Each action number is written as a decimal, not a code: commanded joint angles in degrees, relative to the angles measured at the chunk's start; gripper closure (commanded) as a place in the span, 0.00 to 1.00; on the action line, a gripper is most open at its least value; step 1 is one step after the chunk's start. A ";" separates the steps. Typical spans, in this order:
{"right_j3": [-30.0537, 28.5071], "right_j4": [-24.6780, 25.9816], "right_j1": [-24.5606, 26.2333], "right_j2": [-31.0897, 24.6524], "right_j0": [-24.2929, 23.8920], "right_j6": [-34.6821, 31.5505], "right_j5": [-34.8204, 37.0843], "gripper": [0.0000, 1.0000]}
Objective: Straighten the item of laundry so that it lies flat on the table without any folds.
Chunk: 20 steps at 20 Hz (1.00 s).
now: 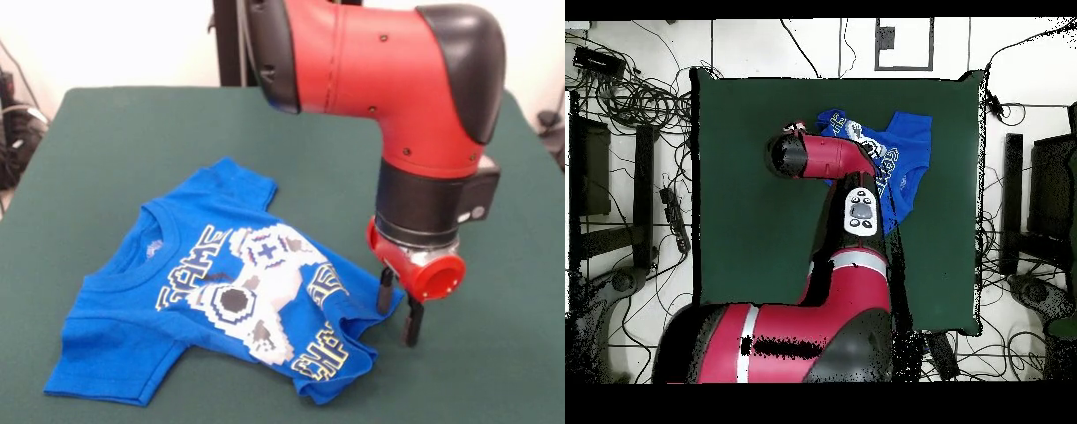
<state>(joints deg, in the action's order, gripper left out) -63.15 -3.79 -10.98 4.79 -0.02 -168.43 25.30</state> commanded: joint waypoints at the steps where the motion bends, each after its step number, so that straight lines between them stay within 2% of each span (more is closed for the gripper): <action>1: -11.42 -2.25 4.31 -14.57 1.06 5.75 11.27 0.00; 7: -11.96 -1.52 3.90 -15.81 0.54 5.87 12.08 0.00; 14: -13.32 -1.51 2.25 -15.50 1.46 4.08 16.30 0.00; 20: -15.30 -0.99 1.06 -14.69 1.73 2.52 15.61 0.00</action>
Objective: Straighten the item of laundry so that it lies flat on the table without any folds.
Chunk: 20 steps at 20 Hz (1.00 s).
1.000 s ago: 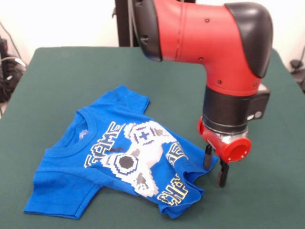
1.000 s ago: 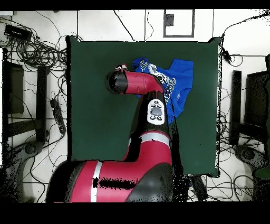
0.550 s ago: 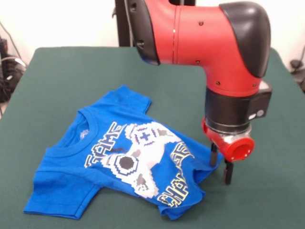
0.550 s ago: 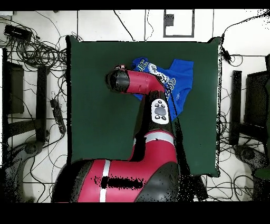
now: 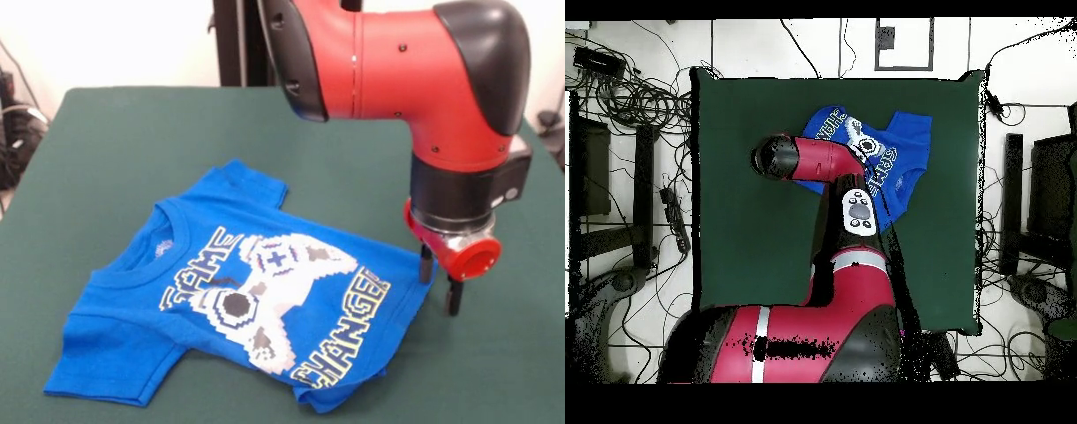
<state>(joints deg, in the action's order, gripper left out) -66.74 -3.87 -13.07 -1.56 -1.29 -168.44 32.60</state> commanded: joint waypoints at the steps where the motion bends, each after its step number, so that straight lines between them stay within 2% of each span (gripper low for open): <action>1: -11.41 -0.83 3.42 -8.16 3.10 2.42 8.12 0.00; 7: -9.85 0.49 4.25 -7.13 3.86 3.55 8.68 0.00; 11: -11.41 0.74 3.00 -8.78 2.71 6.45 10.44 0.00; 16: -8.75 3.12 1.33 -3.91 5.77 4.03 9.53 0.00; 20: -7.95 3.40 -1.27 -3.70 5.61 6.38 19.32 0.00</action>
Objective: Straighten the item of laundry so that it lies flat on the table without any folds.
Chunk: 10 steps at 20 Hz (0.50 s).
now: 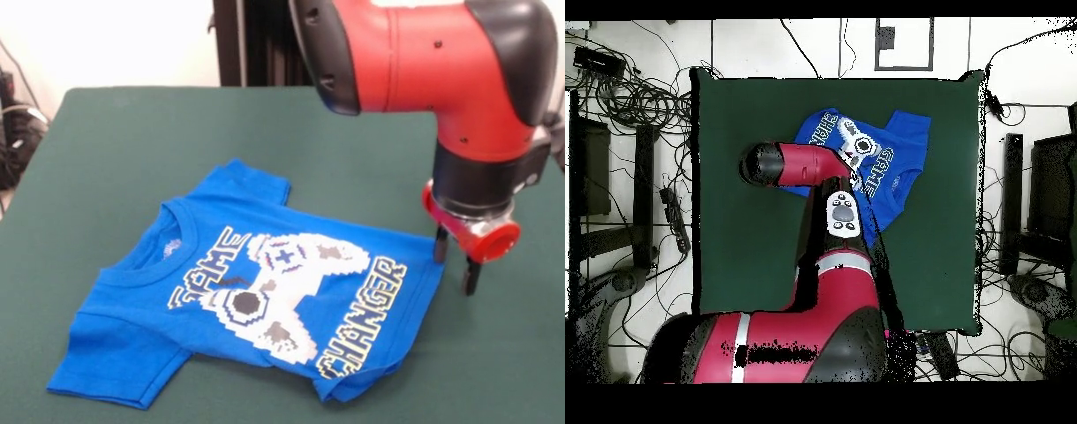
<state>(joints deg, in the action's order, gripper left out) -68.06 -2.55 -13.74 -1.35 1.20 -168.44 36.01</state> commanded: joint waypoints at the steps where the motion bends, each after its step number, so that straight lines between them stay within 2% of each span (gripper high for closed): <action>1: -6.55 2.27 -1.29 -3.97 3.15 7.23 19.86 0.00; 6: -7.65 2.19 -3.74 -3.60 3.35 6.77 28.71 0.00; 10: -7.67 3.41 -3.37 -2.83 3.61 6.29 28.07 0.00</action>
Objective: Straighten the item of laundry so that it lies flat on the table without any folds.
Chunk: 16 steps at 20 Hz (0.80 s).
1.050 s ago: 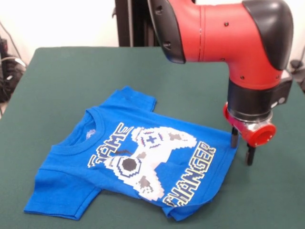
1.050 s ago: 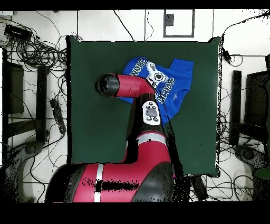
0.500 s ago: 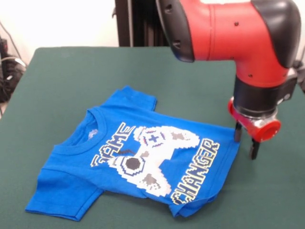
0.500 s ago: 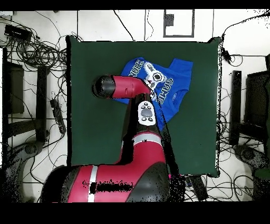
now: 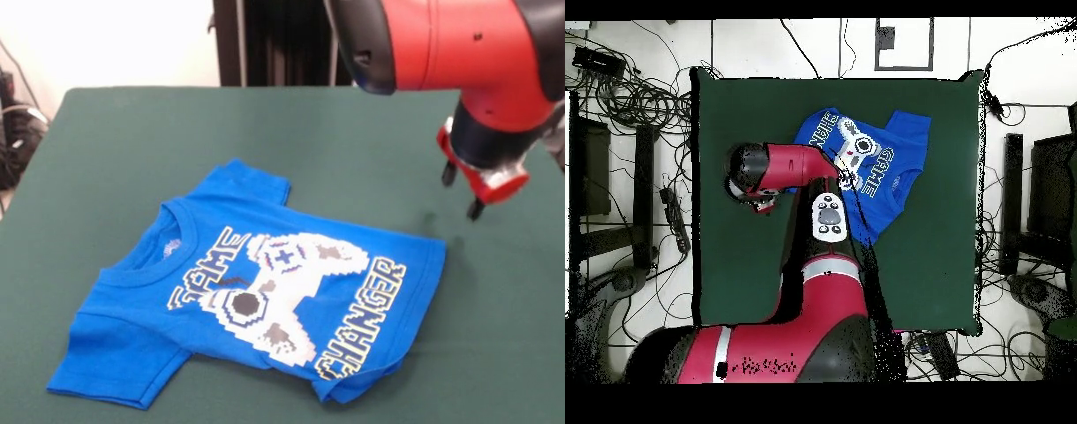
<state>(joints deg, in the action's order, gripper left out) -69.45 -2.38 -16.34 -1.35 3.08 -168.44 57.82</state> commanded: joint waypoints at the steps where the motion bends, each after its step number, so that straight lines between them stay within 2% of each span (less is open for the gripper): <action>1: -5.77 3.43 0.10 -2.88 1.64 6.03 5.32 0.00; 6: -4.52 4.37 -0.57 -1.58 2.99 2.21 -3.10 0.00; 8: -2.79 4.92 -1.64 -0.91 3.56 0.90 -3.99 0.00; 12: 4.69 8.86 -1.75 3.78 6.23 -2.25 -2.33 0.00; 16: 13.77 13.49 0.90 7.85 7.18 -1.48 1.52 0.00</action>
<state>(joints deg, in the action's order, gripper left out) -63.83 6.62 -17.20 4.02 8.10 -168.44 56.85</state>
